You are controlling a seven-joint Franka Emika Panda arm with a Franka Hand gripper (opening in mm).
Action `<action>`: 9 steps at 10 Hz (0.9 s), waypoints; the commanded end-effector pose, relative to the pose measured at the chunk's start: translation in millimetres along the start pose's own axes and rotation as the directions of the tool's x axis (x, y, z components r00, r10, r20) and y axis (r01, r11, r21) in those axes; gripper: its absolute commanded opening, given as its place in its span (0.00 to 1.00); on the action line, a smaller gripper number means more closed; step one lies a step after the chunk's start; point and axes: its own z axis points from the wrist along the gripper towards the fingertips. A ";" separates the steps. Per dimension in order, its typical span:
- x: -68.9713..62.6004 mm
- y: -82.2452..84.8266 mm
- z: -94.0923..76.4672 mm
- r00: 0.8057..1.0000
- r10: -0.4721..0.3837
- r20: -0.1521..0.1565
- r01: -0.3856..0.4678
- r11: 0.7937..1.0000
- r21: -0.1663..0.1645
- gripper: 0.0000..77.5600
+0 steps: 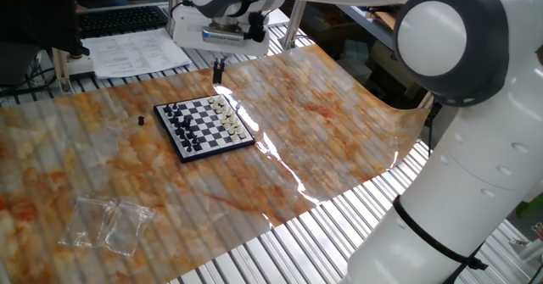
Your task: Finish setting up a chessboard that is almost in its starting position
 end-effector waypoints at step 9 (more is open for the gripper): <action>-11.2 63.8 55.2 0.981 0.187 0.049 -0.184 0.981 -0.064 0.00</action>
